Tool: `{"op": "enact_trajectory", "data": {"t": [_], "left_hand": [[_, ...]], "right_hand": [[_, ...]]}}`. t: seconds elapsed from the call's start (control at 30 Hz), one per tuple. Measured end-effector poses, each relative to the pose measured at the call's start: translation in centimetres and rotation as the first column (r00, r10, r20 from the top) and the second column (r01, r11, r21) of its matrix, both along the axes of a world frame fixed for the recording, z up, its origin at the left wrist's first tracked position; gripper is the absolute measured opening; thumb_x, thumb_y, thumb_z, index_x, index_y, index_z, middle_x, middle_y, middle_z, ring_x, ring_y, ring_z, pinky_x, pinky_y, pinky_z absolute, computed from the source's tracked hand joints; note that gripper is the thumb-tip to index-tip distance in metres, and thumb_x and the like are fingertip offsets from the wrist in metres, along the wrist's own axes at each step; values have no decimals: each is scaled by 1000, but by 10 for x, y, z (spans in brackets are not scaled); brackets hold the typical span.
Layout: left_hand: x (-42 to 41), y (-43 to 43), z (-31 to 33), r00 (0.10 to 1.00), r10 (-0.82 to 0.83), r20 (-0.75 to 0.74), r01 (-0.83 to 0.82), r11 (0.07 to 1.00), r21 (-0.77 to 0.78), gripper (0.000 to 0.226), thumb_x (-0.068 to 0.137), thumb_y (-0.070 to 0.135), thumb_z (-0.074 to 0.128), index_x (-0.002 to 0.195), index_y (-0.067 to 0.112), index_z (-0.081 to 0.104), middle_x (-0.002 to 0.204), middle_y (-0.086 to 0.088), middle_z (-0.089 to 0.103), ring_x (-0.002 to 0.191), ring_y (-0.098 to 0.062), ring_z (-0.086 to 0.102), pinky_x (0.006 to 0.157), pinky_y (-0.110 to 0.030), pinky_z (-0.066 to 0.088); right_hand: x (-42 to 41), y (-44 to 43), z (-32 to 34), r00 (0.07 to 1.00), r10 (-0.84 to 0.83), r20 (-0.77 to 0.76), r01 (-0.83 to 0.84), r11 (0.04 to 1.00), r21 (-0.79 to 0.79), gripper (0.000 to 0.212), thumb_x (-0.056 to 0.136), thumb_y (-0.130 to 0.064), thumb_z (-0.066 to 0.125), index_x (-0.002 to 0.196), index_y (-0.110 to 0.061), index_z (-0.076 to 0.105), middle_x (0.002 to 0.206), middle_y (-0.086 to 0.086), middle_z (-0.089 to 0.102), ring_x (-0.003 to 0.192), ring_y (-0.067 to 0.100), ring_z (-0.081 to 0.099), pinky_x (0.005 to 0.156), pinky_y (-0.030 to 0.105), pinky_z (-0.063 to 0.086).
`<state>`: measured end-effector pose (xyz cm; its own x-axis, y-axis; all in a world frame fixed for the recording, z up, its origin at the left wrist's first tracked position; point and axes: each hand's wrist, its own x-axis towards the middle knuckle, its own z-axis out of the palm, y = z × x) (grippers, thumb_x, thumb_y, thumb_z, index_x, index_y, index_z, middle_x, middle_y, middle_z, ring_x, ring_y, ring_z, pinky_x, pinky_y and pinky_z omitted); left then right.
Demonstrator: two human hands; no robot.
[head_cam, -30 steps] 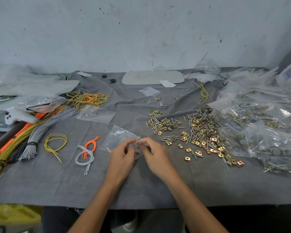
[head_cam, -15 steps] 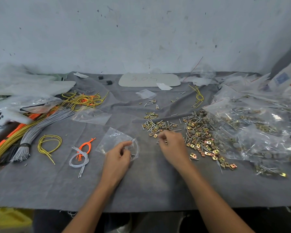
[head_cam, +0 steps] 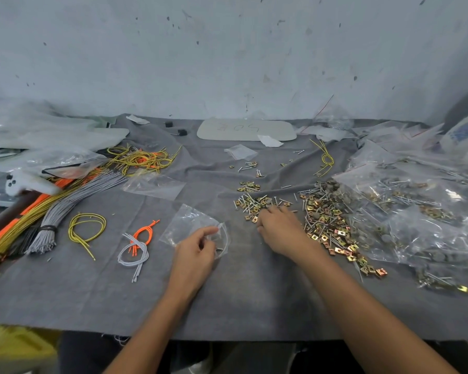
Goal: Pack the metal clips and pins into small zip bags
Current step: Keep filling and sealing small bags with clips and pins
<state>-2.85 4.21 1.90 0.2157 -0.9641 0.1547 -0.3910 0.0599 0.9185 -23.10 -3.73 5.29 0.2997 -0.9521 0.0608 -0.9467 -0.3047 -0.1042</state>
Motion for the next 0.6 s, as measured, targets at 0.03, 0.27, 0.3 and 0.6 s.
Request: {"op": "enact_trajectory", "data": {"t": [0.03,0.27,0.3,0.6], "left_hand": [[0,0,-1,1000,2,0,-2,1000,2,44,79,27,46,114,29,73,73,-7,70,71,-32,63,70,-42,53],[0,-2,-3,1000,0,1,0,1000,-7,41,79,28,46,110,35,72,72,-6,69,66,-26,62,65,-39,51],[0,-3,-3,1000,1,0,-1,1000,-5,41,80,28,46,110,35,72,73,-7,68,68,-27,62,66,-39,52],[1,-2,-1,1000,2,22,-2,1000,-23,37,87,16,51,114,29,73,72,-10,66,59,-9,54,60,-24,45]], "right_hand": [[1,-1,0,1000,6,-30,-6,1000,7,28,101,-27,49,126,-15,55,137,10,50,126,32,43,107,44,35],[2,-4,-3,999,12,-48,-14,999,-38,27,99,-14,45,126,-10,51,138,15,44,123,34,42,106,43,36],[1,-4,-3,999,17,-27,-19,999,-42,26,100,-14,44,124,-11,51,136,14,46,121,33,43,106,42,37],[15,33,-4,605,-138,784,74,990,116,11,94,-21,59,87,-29,64,83,-14,65,75,3,58,67,23,46]]}}
